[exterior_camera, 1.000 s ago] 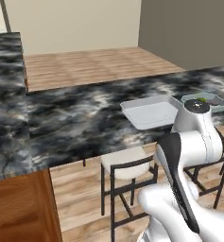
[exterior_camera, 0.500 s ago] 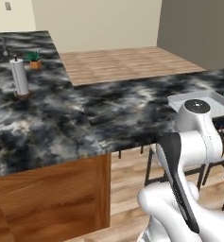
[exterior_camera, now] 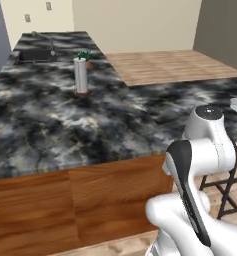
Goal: Place the cold items (eggplant and lime) from the fridge in one tupperware on the dining counter. Place the warm items (kebab skewer and hot dog) in the stove area in another tupperware.
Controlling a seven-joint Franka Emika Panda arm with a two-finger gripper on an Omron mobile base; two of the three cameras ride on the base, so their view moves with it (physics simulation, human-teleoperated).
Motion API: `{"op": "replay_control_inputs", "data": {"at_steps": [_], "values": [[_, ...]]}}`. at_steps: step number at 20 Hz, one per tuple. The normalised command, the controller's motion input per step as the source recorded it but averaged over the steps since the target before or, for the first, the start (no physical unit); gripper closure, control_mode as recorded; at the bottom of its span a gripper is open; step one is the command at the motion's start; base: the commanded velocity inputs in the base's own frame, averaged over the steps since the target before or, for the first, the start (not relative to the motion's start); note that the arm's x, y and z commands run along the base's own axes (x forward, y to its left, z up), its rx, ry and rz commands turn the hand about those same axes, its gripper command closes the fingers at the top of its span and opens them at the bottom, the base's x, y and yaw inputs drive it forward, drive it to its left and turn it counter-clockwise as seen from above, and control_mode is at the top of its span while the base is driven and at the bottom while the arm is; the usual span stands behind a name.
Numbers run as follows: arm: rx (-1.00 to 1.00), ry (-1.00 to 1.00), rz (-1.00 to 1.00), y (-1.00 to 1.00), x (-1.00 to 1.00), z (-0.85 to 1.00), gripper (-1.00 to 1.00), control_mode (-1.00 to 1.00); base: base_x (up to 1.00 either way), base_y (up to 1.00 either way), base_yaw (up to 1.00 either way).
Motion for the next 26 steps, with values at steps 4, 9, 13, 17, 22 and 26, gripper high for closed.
{"op": "replay_control_inputs", "data": {"at_steps": [4,9,13,17,22,26], "values": [[0.0,0.0,0.0,0.0,0.0,0.0,-1.0,1.0,-0.14,1.0,0.18],[0.0,0.0,0.0,0.0,0.0,0.0,-1.0,1.0,-0.13,1.0,0.01],[0.0,0.0,0.0,0.0,0.0,0.0,-1.0,1.0,-0.09,1.0,0.0],[0.0,0.0,0.0,0.0,0.0,0.0,-1.0,1.0,-0.11,1.0,0.0],[0.0,0.0,0.0,0.0,0.0,0.0,-1.0,1.0,-0.1,1.0,0.0],[0.0,0.0,0.0,0.0,0.0,0.0,-1.0,1.0,-0.06,1.0,0.0]]}}
